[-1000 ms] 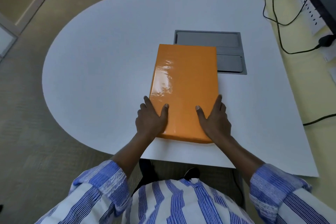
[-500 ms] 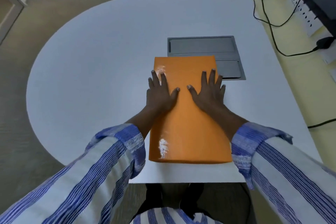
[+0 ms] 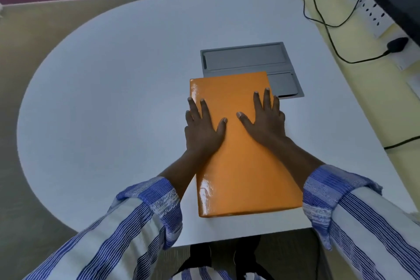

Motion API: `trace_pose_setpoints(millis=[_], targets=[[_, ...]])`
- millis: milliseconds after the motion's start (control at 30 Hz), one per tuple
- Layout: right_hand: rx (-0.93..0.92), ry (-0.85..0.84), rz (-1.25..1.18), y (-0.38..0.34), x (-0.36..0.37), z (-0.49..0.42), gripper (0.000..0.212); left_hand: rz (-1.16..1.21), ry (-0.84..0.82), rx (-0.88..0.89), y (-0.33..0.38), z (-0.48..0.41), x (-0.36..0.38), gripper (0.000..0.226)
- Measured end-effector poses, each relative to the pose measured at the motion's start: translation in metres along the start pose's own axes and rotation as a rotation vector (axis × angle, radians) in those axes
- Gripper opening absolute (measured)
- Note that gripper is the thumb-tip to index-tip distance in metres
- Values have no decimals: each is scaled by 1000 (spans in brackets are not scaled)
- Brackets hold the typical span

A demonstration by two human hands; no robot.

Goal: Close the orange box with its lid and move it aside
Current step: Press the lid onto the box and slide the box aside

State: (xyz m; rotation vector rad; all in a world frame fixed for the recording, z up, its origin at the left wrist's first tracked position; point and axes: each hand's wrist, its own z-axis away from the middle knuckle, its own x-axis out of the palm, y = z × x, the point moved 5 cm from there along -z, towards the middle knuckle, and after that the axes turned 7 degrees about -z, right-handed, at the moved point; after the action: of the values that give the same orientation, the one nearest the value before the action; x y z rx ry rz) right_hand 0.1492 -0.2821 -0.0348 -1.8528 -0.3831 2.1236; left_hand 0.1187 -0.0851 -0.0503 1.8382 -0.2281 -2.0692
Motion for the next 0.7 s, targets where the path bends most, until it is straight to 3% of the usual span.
trace_pose_setpoints(millis=[100,167,267,367,467,700], targets=[[73,22,-344,11,-17,6,91,339,42,-5,-13,4,-11,97],[216,112,-539,29,-27,19,89,575,-4,-145,-32,8,-10,98],[464,58,-633,54,-24,46,84,854,-288,-390,-54,21,9,98],[513,-64,-700,59,-11,64,77,1079,-517,-389,-51,35,23,82],[485,-55,-751,60,-10,69,71,1173,-521,-392,-43,41,26,70],[455,-13,-732,112,-53,71,70,1187,-488,-372,24,50,41,72]])
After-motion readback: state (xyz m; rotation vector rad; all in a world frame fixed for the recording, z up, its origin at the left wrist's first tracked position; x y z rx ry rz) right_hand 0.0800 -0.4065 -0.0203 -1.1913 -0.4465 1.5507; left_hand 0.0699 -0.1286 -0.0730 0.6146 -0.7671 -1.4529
